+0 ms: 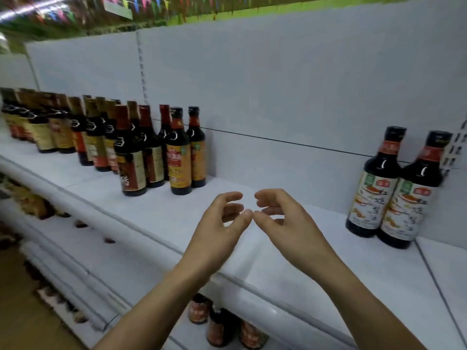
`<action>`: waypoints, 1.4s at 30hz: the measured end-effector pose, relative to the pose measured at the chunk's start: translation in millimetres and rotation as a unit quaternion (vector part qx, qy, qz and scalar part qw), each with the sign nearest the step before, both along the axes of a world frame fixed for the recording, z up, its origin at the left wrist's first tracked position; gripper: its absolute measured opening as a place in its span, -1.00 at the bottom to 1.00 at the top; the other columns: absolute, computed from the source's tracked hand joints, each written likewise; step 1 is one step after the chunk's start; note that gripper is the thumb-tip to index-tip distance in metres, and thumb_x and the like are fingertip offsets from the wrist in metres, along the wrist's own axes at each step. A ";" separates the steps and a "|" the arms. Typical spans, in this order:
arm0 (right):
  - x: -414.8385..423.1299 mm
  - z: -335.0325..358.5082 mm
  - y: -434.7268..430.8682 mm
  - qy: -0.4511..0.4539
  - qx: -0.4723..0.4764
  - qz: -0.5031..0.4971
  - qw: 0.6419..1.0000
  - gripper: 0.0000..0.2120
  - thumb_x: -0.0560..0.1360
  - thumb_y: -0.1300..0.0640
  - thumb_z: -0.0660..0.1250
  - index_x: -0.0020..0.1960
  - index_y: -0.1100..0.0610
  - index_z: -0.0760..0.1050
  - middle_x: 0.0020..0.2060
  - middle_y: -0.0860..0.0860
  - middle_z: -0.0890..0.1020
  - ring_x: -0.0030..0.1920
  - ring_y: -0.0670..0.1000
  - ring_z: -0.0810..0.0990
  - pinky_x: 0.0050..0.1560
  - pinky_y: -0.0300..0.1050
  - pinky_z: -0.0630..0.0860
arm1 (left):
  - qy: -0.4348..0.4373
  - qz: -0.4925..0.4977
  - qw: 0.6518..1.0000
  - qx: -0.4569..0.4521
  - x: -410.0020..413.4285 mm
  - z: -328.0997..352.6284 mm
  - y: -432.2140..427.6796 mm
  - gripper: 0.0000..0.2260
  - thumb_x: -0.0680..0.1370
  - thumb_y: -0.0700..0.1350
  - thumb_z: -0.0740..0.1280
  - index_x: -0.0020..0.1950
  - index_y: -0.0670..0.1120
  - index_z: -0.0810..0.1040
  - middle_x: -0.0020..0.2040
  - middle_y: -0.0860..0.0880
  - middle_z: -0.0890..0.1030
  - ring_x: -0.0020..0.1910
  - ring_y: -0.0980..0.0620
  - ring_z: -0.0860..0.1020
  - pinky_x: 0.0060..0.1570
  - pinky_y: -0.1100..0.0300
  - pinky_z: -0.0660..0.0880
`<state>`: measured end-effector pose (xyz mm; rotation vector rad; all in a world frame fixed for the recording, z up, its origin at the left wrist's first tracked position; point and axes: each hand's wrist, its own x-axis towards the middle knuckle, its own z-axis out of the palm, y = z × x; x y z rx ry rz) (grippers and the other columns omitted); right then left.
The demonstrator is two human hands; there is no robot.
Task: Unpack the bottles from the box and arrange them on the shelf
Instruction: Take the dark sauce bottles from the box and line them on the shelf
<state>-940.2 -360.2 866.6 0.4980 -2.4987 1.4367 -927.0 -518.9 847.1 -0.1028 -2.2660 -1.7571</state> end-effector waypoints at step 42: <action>144.6 -387.7 -411.0 -0.290 0.226 0.537 0.759 -0.74 0.61 0.09 0.36 0.30 -0.02 0.51 0.10 -0.06 0.61 0.13 -0.10 0.59 0.02 -0.29 0.53 | -0.320 0.536 0.764 0.163 306.1 -344.7 -280.5 -0.63 0.64 -0.05 0.34 0.43 0.04 0.39 0.21 0.12 0.48 0.17 0.22 0.50 -0.13 0.51 0.45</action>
